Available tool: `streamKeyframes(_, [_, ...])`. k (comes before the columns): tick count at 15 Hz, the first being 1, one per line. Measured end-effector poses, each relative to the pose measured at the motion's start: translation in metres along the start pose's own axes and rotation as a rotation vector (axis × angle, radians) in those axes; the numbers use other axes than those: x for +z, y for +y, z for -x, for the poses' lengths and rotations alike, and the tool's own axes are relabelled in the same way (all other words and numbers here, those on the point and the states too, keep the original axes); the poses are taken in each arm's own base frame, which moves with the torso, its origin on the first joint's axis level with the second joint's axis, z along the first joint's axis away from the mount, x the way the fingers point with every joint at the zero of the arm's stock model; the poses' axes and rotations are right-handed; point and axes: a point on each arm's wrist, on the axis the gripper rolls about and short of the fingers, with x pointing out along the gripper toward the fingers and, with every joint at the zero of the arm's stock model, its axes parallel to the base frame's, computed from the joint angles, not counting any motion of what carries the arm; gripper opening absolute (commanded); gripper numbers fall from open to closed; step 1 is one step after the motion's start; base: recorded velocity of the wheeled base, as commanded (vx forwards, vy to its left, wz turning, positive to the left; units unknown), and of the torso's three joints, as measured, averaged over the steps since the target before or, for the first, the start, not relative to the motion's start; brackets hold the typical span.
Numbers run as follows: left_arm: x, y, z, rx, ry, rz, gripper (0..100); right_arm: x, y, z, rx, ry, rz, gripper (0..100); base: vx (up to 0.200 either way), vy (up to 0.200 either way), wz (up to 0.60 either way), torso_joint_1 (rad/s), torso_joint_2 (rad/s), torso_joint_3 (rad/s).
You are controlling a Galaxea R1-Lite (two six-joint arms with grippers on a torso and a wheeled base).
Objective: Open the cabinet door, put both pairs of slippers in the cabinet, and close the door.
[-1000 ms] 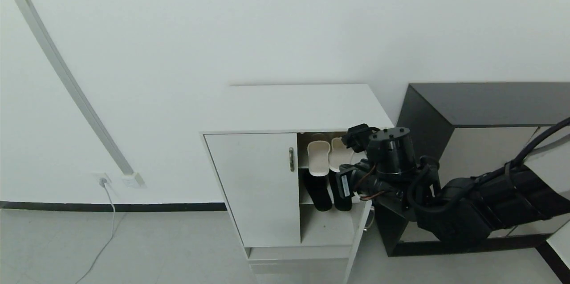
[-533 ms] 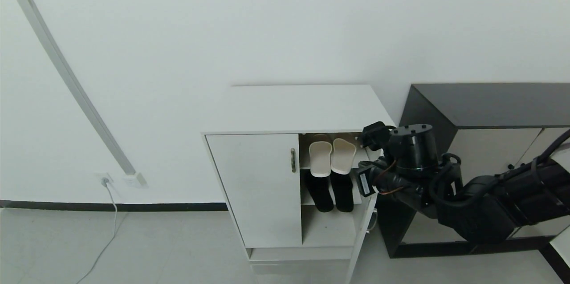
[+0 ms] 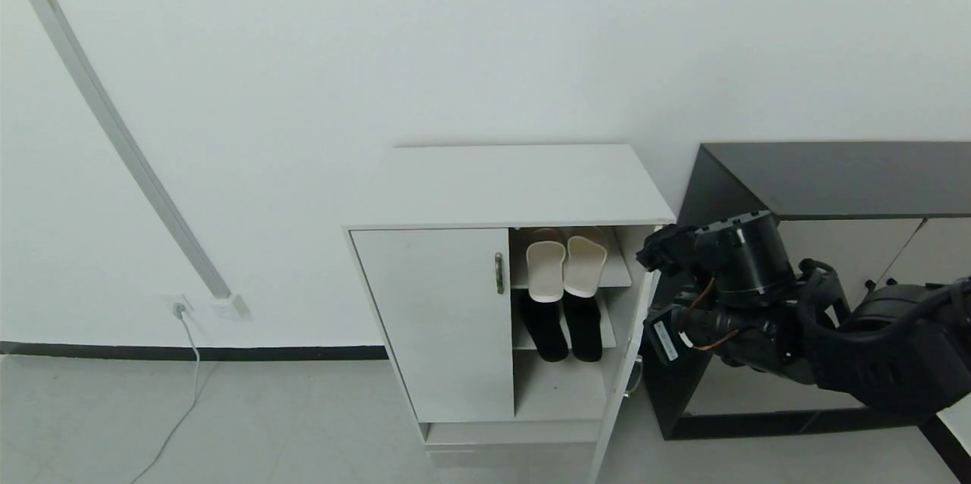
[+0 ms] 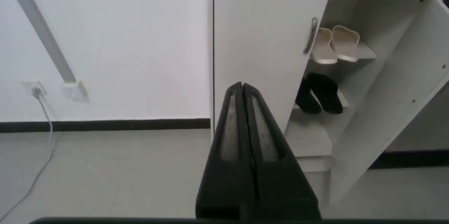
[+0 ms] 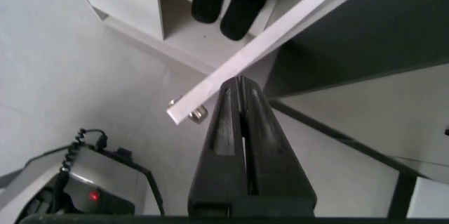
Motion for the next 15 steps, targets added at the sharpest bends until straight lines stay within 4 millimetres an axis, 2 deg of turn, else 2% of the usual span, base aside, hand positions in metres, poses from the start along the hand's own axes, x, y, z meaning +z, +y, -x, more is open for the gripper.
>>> streamKeyframes(9, [0.000,0.000,0.000,0.001,0.000,0.000,0,-0.018,0.011,-0.027,0.009,0.083,0.033,0,0.000,0.000,0.00,0.000,0.00,0.000])
streamKeyframes(12, [0.000,0.000,0.000,0.000,0.000,0.000,0,-0.015,0.017,-0.044,0.011,-0.004,0.000,0,0.000,0.000,0.00,0.000,0.00,0.000])
streamKeyframes(15, [0.000,0.000,0.000,0.001,0.000,0.000,0,-0.011,0.026,-0.071,0.004,-0.163,-0.054,0,0.000,0.000,0.00,0.000,0.00,0.000])
